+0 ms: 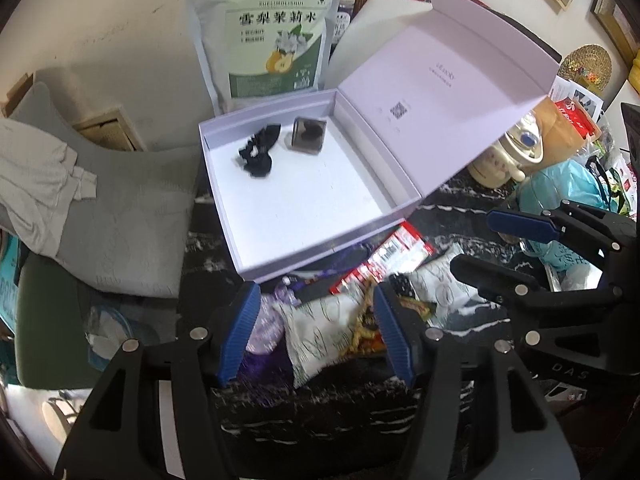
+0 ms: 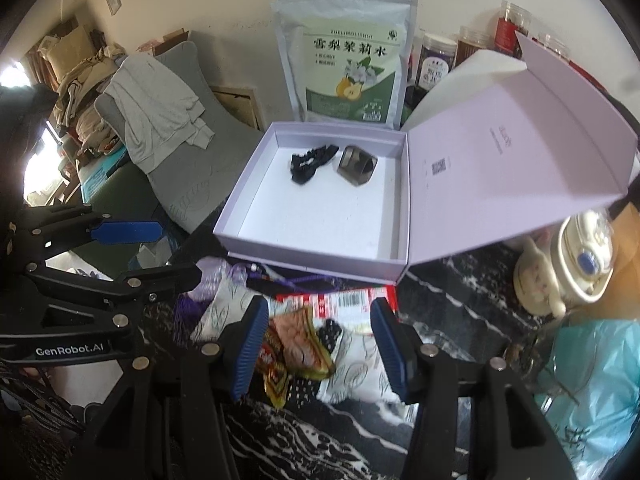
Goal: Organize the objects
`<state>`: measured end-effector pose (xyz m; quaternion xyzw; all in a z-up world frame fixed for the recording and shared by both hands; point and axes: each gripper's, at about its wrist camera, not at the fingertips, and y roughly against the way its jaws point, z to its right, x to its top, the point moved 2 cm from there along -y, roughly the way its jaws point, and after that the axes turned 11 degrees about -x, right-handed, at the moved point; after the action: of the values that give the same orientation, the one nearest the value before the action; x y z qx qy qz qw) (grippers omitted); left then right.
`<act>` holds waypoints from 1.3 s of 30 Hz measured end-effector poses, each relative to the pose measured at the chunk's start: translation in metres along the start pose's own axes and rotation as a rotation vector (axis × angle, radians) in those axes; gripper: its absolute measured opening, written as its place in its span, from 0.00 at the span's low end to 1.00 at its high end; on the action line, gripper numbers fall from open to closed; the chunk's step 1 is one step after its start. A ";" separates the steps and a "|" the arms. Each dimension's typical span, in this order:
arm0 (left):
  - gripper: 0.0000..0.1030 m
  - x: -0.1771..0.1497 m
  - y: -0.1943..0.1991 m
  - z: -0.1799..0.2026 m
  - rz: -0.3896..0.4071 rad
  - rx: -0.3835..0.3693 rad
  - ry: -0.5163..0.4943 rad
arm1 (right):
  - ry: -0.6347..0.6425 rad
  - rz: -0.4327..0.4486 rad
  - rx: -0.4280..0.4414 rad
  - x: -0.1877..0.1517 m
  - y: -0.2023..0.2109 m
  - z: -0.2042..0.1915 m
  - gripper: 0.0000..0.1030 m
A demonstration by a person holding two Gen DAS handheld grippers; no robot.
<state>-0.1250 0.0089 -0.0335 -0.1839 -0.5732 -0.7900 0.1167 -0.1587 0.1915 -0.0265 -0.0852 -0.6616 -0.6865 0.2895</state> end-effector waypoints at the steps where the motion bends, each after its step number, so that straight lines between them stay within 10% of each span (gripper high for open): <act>1: 0.55 -0.004 -0.001 0.001 -0.002 -0.003 0.005 | 0.004 -0.004 0.001 -0.005 0.000 -0.001 0.52; 39: 0.55 -0.077 -0.087 0.058 -0.126 -0.095 -0.015 | -0.108 -0.155 0.048 -0.104 -0.055 0.043 0.56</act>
<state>-0.0805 0.0891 -0.1258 -0.1586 -0.5462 -0.8207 0.0538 -0.1136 0.2597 -0.1209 -0.0638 -0.6971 -0.6852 0.2011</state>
